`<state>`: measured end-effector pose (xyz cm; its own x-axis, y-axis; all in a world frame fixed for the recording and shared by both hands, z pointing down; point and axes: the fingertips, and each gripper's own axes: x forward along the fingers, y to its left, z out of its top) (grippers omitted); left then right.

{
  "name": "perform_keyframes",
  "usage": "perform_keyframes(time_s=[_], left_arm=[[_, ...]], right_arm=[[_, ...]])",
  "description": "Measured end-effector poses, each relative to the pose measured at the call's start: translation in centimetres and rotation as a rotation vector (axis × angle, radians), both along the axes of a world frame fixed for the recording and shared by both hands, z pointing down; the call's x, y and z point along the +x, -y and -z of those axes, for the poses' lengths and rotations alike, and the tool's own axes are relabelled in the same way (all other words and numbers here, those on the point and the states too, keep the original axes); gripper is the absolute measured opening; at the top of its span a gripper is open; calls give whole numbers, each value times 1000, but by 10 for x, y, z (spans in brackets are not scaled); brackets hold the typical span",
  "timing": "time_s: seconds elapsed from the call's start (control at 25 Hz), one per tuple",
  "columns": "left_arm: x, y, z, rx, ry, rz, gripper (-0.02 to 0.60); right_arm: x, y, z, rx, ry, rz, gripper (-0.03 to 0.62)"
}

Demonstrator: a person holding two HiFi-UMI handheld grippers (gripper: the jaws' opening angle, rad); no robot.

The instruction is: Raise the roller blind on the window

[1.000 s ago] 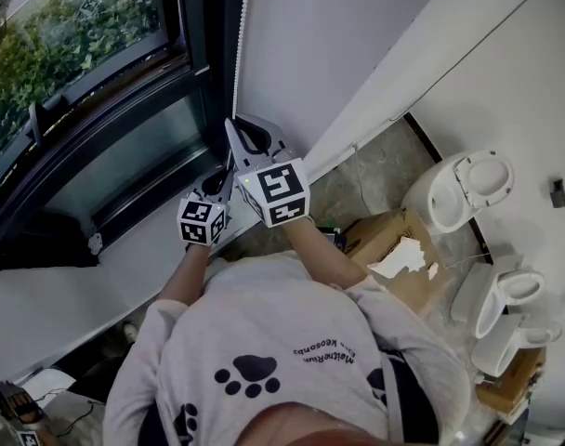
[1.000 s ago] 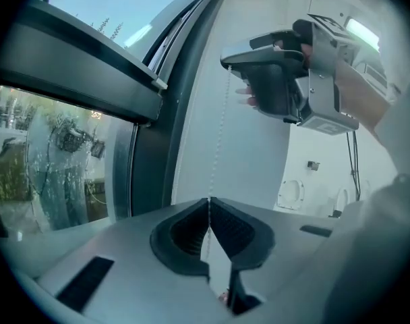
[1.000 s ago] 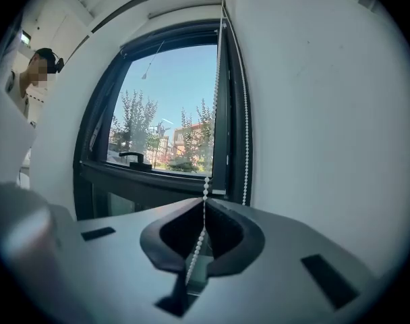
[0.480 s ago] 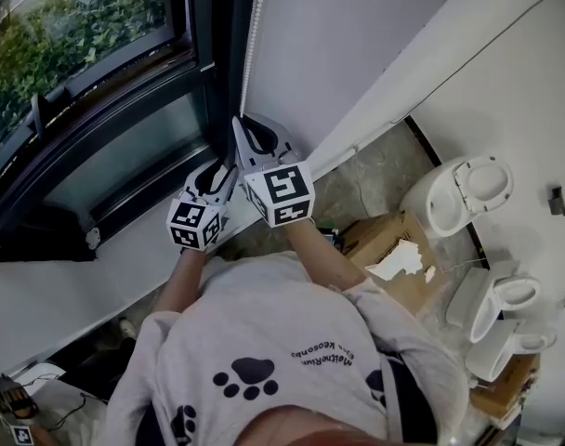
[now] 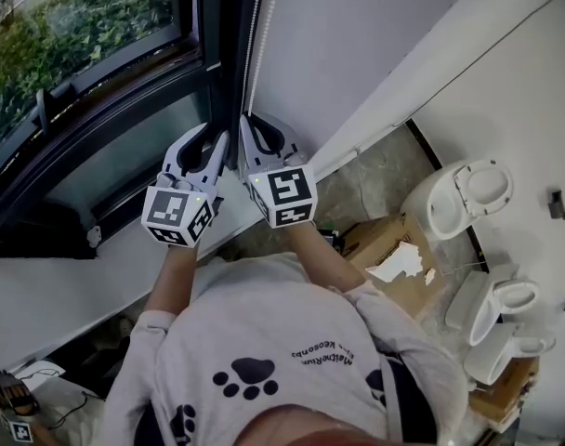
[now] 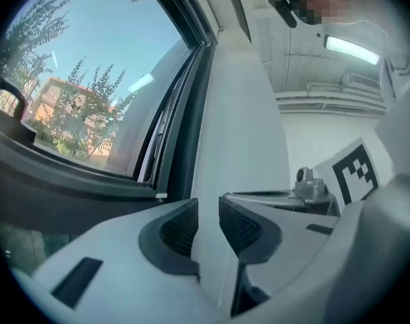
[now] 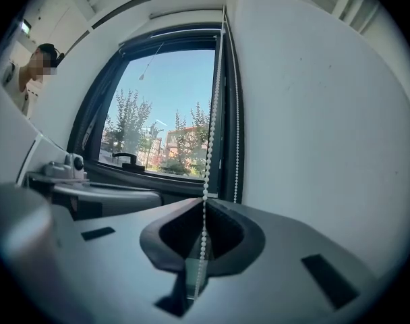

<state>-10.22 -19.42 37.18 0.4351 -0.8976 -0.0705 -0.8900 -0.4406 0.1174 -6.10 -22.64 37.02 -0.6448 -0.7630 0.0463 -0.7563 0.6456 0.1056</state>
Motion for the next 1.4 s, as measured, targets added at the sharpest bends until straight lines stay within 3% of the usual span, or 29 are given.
perform_keyframes(time_s=[0.16, 0.32, 0.44, 0.88, 1.12, 1.4], left_arm=[[-1, 1, 18, 34, 20, 8, 96], [-4, 1, 32, 65, 30, 48, 84], [-7, -1, 40, 88, 56, 86, 84], [-4, -36, 58, 141, 131, 169, 54], [-9, -55, 56, 131, 118, 188, 11], [-7, -63, 42, 86, 122, 187, 9]], right_arm=[[5, -1, 6, 25, -2, -36, 30], [14, -6, 23, 90, -9, -104, 104], [25, -12, 34, 133, -12, -169, 109], [67, -46, 62, 193, 54, -292, 47], [73, -64, 68, 217, 55, -269, 12], [74, -75, 52, 178, 25, -238, 8]])
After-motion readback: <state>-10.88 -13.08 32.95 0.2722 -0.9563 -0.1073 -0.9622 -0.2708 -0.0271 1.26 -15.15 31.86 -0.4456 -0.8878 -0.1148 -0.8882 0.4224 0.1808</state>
